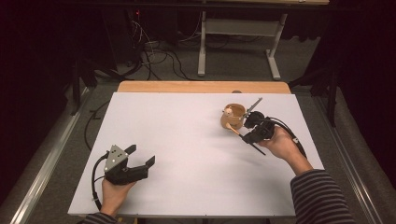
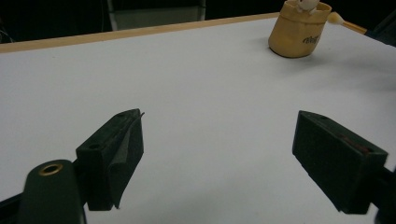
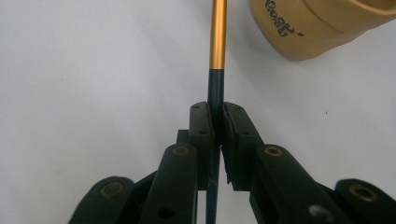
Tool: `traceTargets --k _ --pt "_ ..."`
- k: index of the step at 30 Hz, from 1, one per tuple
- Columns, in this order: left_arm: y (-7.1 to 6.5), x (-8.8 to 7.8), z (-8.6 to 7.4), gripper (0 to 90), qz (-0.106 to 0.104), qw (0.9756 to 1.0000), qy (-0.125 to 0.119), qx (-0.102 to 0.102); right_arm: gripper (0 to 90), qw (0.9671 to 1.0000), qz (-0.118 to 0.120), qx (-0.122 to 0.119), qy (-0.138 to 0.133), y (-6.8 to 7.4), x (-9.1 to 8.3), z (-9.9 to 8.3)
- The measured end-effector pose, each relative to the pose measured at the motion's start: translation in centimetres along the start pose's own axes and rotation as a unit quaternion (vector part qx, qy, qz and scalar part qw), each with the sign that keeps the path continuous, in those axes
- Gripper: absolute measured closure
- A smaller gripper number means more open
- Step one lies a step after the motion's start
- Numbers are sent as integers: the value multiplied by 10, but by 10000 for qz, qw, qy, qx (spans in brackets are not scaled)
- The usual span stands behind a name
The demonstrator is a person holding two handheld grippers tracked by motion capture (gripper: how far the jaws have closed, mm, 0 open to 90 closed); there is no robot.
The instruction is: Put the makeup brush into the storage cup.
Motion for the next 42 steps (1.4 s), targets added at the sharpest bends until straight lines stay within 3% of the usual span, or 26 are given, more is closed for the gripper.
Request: traceTargets --k 14,25,42 --pt "0 0 0 168 -9 10000 -6 -51 852 9990 -29 167 -404 -4 -17 0" --pt "0 0 0 168 -14 10000 -5 -64 852 9982 -62 220 -556 -8 -22 0" --pt "0 0 0 168 -15 10000 -8 -67 852 9940 -24 436 -1001 -13 -31 1"
Point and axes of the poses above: each handheld gripper's, and its own axes: x roughly forward along the jaws, z roughly out of its top, y roughly to its left, the point moved 10 cm from there along x, roughly forward along the jaws, and after that the axes turned 1 degree about y, right-handed, at the moved point
